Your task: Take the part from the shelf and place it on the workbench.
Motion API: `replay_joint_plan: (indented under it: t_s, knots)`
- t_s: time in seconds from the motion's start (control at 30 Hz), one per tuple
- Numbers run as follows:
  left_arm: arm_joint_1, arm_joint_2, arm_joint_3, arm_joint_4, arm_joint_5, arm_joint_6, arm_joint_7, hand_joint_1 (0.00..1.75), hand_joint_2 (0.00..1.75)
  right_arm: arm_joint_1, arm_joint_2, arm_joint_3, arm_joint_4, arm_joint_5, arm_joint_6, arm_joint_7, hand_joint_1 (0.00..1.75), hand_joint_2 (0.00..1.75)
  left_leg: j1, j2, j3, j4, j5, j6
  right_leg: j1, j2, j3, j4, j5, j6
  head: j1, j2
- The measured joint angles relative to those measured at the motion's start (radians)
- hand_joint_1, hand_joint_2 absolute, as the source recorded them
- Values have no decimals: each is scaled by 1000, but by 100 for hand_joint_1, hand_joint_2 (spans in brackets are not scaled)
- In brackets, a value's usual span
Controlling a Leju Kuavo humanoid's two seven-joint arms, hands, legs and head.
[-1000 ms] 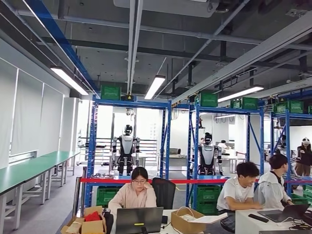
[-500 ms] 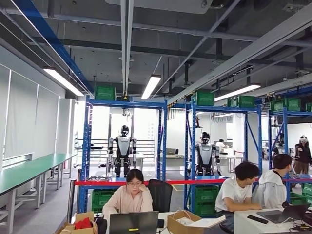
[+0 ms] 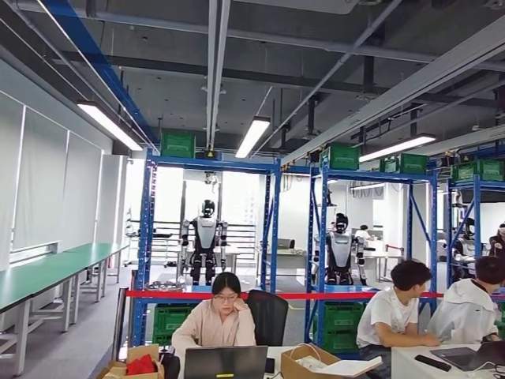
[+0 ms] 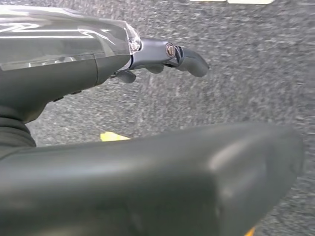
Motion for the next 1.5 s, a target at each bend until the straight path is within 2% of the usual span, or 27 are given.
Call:
replay_joint_plan:
  t_s: [0.03, 0.1, 0.17, 0.23, 0.3, 0.33, 0.37, 0.4, 0.47, 0.5, 0.53, 0.63, 0.7, 0.73, 0.83, 0.87, 0.9, 0.97, 1.03, 1.1, 1.2, 1.27, 1.33, 1.37, 1.4, 1.47, 1.5]
  knots:
    - [-1, -1, 0, 0, 0, 0, 0, 0, 175, -1, 0, 0, 0, 0, 0, 0, 175, 175, 2, -1, 5, -6, -4, -4, 5, 0, 8, -29, 16, -7, 0, 0]
    - [-1, -3, 0, 0, -1, 0, 1, 0, 175, -2, 0, 0, 0, 0, 0, 0, 175, 175, 3, 0, 14, -13, -1, -13, 9, 1, 18, -50, 13, -19, 0, 0]
    - [-1, -4, 0, 0, -2, 0, 1, 0, 175, -3, 1, 0, -1, -1, 0, 0, 175, 175, 2, 3, 15, 8, -6, -17, 6, 0, 42, -71, 13, -26, 0, 0]
    - [-3, -3, 0, 0, -3, 0, 0, 0, 175, -4, 2, 0, -2, -2, 0, -1, 175, 175, 1, 4, -30, 93, -33, -19, 0, -2, 65, -83, 7, -31, 0, 0]
    - [-1, -2, 0, 0, -3, 0, 0, 0, 175, -4, 2, 1, 0, -2, 0, -1, 175, 175, 1, 4, -109, 204, -73, -27, -1, -2, 78, -84, -6, -33, 0, 0]
    - [1, -2, 0, 0, -3, 0, 0, 0, 175, -4, 2, 1, 0, -2, 0, -1, 175, 175, 3, 4, -140, 235, -82, -31, -1, -1, 86, -84, -13, -33, 0, 0]
    - [3, -2, 0, 0, -3, 0, 0, 0, 175, -3, 2, 2, 1, -2, 0, 0, 175, 175, 5, 4, -158, 236, -75, -36, -2, 1, 95, -84, -22, -32, 0, 0]
    - [4, -1, 0, 0, -3, 0, 0, 0, 175, -3, 2, 2, 1, -2, 1, 0, 175, 175, 7, 5, -160, 207, -46, -40, -2, 2, 107, -82, -31, -30, 0, 0]
    - [3, -2, 0, 0, -3, 0, 0, 0, 175, -5, 3, 3, 1, -2, 1, 0, 175, 175, 12, 5, -142, 104, 43, -47, -4, 2, 131, -75, -55, -19, 0, 0]
    - [2, -2, 0, 0, -3, 0, 0, 0, 175, -8, 4, 3, 1, -2, 1, 0, 175, 175, 11, 5, -134, 61, 70, -44, -5, 2, 137, -69, -66, -13, 0, 0]
    - [2, -3, 0, 0, -3, 0, 0, 0, 175, -10, 5, 3, 1, -1, 1, 1, 175, 175, 10, 5, -130, 37, 87, -37, -5, 3, 139, -63, -76, -6, 0, 0]
    - [4, -4, 0, 0, -3, 0, 0, 0, 175, -18, 9, 4, 0, 0, 2, 8, 175, 175, 5, 5, -127, 30, 82, -14, -5, 4, 139, -53, -95, 8, 0, 0]
    - [3, -4, 0, 0, -3, 0, 0, 0, 175, -25, 11, 4, -1, -1, 3, 11, 175, 175, 6, 4, -116, 27, 75, -4, -9, 2, 121, -10, -109, 17, 0, 0]
    - [2, -5, 0, 0, -3, 0, 0, 0, 175, -28, 11, 4, -2, -2, 3, 11, 175, 175, 7, 3, -110, 26, 70, -1, -12, 1, 92, 43, -125, 23, 0, 0]
    - [3, -5, 0, 0, -3, 1, 0, 0, 175, -30, 12, 6, 0, -3, 4, 14, 175, 175, 4, 3, -89, 25, 50, 4, -17, -1, -32, 231, -183, 31, 0, 0]
    - [3, -5, 0, 0, -2, 1, 1, 0, 175, -29, 12, 7, 2, -3, 4, 15, 175, 175, 3, 3, -79, 25, 43, 4, -17, 0, -55, 249, -178, 29, 0, 0]
    - [3, -5, 0, 0, -1, 1, 1, 0, 175, -30, 12, 8, 3, -4, 5, 15, 175, 175, 2, 3, -68, 25, 35, 3, -16, 0, -61, 230, -150, 25, 0, 0]
    - [3, -7, 0, 0, 1, 1, 1, 0, 175, -33, 12, 8, 4, -5, 5, 16, 175, 175, 2, 1, -44, 23, 18, 0, -9, -1, -30, 107, -52, 13, 0, 0]
    - [1, -12, 0, 0, 2, 0, 1, 0, 175, -38, 13, 8, 5, -7, 5, 17, 175, 175, 4, 0, -28, 16, 7, -6, 2, -1, 0, 5, 0, -4, 0, 0]
    - [0, -17, 0, 0, 3, 0, 0, 0, 175, -41, 14, 8, 6, -8, 4, 18, 175, 175, 4, 0, -19, 11, 6, -14, 9, 0, 10, -28, -2, -17, 0, 0]
    - [-2, -23, 0, 0, 5, 0, -1, 0, 175, -46, 21, 7, 7, -9, 2, 19, 175, 175, 3, 1, -19, 34, -7, -21, 3, 0, 44, -61, 2, -28, 0, 0]
    - [-7, -24, 1, 0, 7, 0, -3, 0, 175, -53, 27, 7, 7, -9, 1, 19, 175, 175, 1, 1, -71, 127, -42, -23, 1, -1, 64, -71, -3, -33, 0, 0]
    - [-7, -24, 1, 0, 10, 0, -6, 0, 175, -57, 32, 8, 8, -7, 0, 22, 175, 175, 1, 1, -148, 238, -80, -28, 1, -1, 75, -70, -14, -37, 0, 0]
    - [-6, -24, 1, 0, 11, -1, -7, 0, 175, -57, 35, 8, 9, -7, 0, 25, 175, 175, 2, 2, -174, 261, -79, -31, 1, 0, 82, -70, -21, -37, 0, 0]
    - [-6, -25, 1, 0, 12, -1, -8, 0, 175, -58, 38, 8, 9, -6, -1, 27, 175, 175, 4, 2, -184, 252, -60, -34, 0, 1, 91, -69, -29, -36, 0, 0]
    - [-6, -25, 1, 0, 11, -2, -6, 0, 175, -64, 42, 8, 10, -6, -1, 32, 175, 175, 8, 2, -160, 148, 31, -40, -2, 3, 114, -66, -49, -29, 0, 0]
    - [-8, -25, 1, 0, 9, -3, 2, 0, 175, -69, 44, 8, 11, -5, -1, 35, 175, 175, 7, 3, -147, 93, 65, -41, -2, 3, 122, -60, -58, -24, 0, 0]
